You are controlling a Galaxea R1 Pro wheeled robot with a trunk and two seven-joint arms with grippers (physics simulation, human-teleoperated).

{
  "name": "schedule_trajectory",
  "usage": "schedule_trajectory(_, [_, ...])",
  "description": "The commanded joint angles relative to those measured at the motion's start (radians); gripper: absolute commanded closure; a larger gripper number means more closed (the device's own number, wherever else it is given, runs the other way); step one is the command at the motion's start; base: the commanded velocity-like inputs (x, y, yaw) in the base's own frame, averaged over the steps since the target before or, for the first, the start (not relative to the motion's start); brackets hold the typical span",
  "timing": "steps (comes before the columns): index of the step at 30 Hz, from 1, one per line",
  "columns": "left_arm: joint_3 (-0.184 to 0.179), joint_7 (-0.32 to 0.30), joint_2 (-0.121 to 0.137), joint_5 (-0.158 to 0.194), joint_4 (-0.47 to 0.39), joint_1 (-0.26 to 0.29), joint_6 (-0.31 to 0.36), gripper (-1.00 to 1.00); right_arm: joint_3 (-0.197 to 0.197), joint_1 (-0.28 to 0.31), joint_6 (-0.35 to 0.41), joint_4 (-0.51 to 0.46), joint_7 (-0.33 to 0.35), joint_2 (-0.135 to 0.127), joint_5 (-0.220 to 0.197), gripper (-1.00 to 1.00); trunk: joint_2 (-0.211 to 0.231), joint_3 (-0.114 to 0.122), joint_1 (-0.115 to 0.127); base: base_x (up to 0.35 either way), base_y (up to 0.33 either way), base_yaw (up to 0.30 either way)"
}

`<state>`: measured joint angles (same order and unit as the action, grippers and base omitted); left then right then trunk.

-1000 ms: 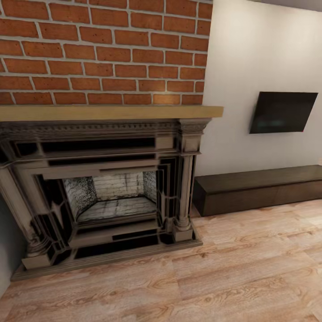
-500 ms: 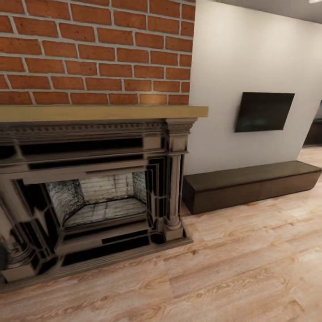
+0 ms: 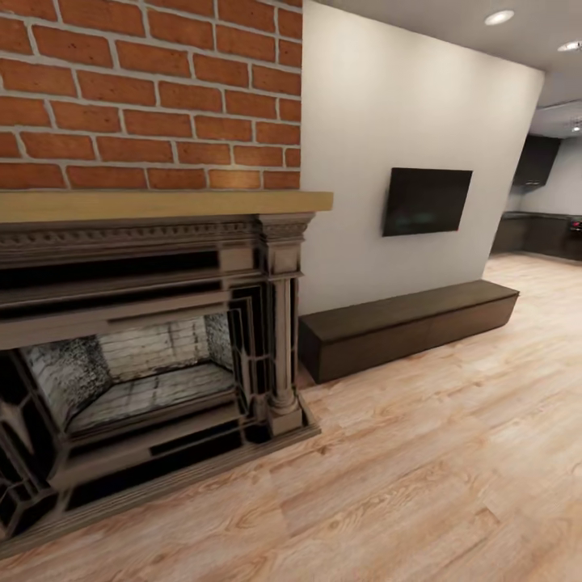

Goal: Turn on the radio receiver that's on the table in the living room.

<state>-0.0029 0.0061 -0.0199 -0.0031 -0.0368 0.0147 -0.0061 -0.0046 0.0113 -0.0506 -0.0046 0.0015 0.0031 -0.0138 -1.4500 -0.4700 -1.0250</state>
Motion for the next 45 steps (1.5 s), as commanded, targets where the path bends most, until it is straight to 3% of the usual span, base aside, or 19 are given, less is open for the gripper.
schedule_trajectory(1, [0.0,0.0,0.0,0.0,0.0,0.0,0.0,-1.0,0.0,0.0,0.0,0.0,0.0,0.0,0.0,-1.0,0.0,0.0,0.0,0.0,0.0,-0.284])
schedule_trajectory(45, [0.004,0.0,-0.005,0.001,-0.002,0.0,0.0,-1.0,0.0,0.001,-0.002,0.0,0.0,0.0,0.0,-1.0,0.0,0.0,0.0,0.0,0.0,-0.284])
